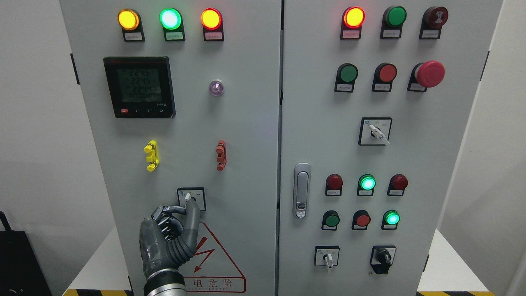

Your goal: Turn on light switch 1

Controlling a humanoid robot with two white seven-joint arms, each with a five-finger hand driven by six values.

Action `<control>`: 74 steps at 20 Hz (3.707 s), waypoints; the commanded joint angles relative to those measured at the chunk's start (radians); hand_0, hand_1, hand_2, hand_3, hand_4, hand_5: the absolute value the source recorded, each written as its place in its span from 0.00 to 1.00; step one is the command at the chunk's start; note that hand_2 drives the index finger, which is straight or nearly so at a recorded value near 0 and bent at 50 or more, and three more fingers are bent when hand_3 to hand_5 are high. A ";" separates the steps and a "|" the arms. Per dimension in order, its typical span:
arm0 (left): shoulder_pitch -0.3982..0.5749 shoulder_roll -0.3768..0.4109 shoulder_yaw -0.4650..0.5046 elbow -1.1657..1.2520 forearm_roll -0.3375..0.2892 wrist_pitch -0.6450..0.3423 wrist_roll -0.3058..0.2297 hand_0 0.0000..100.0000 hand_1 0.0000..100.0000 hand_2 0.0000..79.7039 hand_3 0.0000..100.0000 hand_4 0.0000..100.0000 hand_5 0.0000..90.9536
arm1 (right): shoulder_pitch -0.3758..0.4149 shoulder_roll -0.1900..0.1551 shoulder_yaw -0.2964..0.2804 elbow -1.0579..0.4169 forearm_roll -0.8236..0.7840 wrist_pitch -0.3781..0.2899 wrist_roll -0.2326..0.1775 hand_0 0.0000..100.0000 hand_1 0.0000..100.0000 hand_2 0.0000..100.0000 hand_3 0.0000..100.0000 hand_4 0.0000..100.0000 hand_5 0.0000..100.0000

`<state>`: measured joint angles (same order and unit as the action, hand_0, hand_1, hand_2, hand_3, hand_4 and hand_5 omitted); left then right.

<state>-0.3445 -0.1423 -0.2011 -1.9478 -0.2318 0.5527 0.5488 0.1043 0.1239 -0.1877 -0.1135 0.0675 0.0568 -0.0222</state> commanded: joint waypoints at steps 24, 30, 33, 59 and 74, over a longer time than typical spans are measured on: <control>-0.014 0.000 -0.004 0.015 -0.003 0.013 -0.004 0.45 0.53 0.76 1.00 1.00 0.96 | 0.000 0.000 -0.001 0.000 0.000 0.000 0.001 0.00 0.00 0.00 0.00 0.00 0.00; -0.013 0.000 -0.004 0.015 -0.003 0.013 -0.004 0.45 0.53 0.76 1.00 1.00 0.96 | 0.000 0.000 -0.001 0.000 0.000 0.000 0.001 0.00 0.00 0.00 0.00 0.00 0.00; -0.013 0.000 -0.004 0.015 -0.003 0.013 -0.004 0.45 0.54 0.77 1.00 1.00 0.96 | 0.000 0.000 -0.001 0.000 0.000 0.000 -0.001 0.00 0.00 0.00 0.00 0.00 0.00; -0.016 -0.003 -0.012 0.015 -0.001 0.012 -0.004 0.58 0.49 0.77 1.00 1.00 0.96 | 0.000 0.000 0.001 0.000 0.000 0.000 0.001 0.00 0.00 0.00 0.00 0.00 0.00; -0.014 -0.003 -0.012 0.013 -0.001 0.009 -0.004 0.68 0.38 0.78 1.00 1.00 0.96 | 0.000 -0.001 -0.001 0.000 0.000 0.000 0.001 0.00 0.00 0.00 0.00 0.00 0.00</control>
<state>-0.3599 -0.1457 -0.2120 -1.9338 -0.2332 0.5616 0.5451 0.1043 0.1241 -0.1878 -0.1135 0.0675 0.0568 -0.0219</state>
